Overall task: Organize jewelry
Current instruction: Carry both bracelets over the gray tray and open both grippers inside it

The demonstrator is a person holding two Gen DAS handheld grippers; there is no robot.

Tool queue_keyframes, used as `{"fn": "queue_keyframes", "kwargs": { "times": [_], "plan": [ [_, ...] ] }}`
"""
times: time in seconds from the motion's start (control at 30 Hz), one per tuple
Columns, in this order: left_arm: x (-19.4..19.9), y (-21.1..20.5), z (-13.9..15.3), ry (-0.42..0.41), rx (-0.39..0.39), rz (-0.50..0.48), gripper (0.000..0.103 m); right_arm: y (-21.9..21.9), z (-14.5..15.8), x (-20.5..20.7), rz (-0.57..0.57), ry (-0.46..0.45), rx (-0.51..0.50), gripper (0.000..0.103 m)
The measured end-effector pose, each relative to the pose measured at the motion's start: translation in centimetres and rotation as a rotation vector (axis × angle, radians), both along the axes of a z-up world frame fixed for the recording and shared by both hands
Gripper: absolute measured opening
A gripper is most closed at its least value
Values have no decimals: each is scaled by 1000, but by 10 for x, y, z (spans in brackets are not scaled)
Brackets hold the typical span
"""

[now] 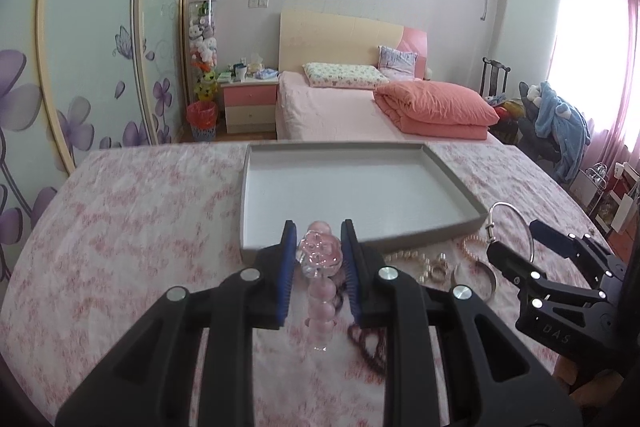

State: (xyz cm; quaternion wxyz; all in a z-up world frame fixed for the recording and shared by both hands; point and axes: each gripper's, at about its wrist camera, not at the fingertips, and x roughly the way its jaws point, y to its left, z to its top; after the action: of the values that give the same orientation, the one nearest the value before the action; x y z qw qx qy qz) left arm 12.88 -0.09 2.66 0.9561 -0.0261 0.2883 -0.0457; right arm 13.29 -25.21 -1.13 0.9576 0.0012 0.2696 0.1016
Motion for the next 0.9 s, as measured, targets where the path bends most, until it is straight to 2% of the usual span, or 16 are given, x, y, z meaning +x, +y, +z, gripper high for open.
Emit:
{"fn": "queue_keyframes", "kwargs": {
  "times": [0.23, 0.47, 0.67, 0.9],
  "plan": [
    [39, -4, 15, -7, -16, 5, 23, -6, 19, 37, -12, -54, 21, 73],
    [87, -11, 20, -11, 0, 20, 23, -6, 22, 81, -12, -70, 28, 73],
    [131, -11, 11, 11, 12, 35, 23, -2, 8, 128, -4, -11, 26, 74],
    [171, -12, -13, 70, 18, 44, 23, 8, -21, 172, 3, 103, 2, 74]
  ]
}}
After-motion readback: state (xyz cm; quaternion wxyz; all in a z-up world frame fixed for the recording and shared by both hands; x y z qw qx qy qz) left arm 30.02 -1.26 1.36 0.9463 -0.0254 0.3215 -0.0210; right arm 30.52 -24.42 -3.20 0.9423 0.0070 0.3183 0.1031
